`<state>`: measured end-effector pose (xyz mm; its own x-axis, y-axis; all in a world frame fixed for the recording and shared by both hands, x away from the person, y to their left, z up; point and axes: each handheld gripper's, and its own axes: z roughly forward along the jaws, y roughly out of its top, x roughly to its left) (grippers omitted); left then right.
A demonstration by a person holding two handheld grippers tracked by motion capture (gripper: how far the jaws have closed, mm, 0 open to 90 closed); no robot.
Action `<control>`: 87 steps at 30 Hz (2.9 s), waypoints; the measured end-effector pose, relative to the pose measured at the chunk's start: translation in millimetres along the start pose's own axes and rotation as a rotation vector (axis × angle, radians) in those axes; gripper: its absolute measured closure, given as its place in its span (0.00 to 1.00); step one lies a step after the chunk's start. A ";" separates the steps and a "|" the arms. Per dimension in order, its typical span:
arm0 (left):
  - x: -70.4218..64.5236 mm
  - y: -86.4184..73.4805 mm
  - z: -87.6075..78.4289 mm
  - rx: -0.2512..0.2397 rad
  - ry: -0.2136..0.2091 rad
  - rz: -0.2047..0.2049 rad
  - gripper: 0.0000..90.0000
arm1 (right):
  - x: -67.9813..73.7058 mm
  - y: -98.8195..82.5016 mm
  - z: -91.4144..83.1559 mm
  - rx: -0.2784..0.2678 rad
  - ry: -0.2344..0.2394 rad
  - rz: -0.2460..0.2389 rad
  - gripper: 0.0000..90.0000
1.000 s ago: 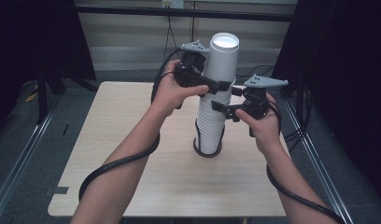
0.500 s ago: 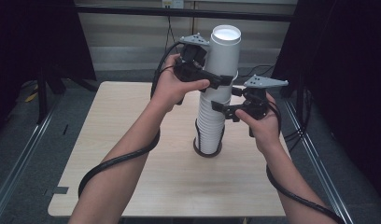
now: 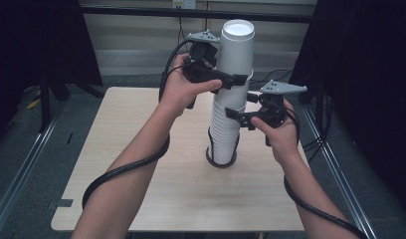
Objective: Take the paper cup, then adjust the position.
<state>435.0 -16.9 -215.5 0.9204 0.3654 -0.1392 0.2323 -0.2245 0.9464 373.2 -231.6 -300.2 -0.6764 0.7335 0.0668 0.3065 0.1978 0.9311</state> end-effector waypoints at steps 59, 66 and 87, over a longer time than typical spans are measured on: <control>20.6 -8.3 -71.2 -0.038 0.071 -0.026 0.11 | -3.1 -11.1 -4.6 0.031 -0.002 -0.055 0.14; 28.2 -23.9 -79.0 -0.023 0.093 -0.041 0.11 | -3.0 -12.3 -5.7 0.046 -0.008 -0.069 0.14; 44.5 -76.7 -99.1 0.068 0.159 -0.073 0.11 | 1.3 -25.6 -17.8 0.067 0.010 -0.102 0.14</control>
<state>426.9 106.1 -265.4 0.8403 0.5198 -0.1538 0.3223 -0.2510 0.9128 352.5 -247.3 -317.6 -0.7128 0.7009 -0.0230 0.2799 0.3144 0.9071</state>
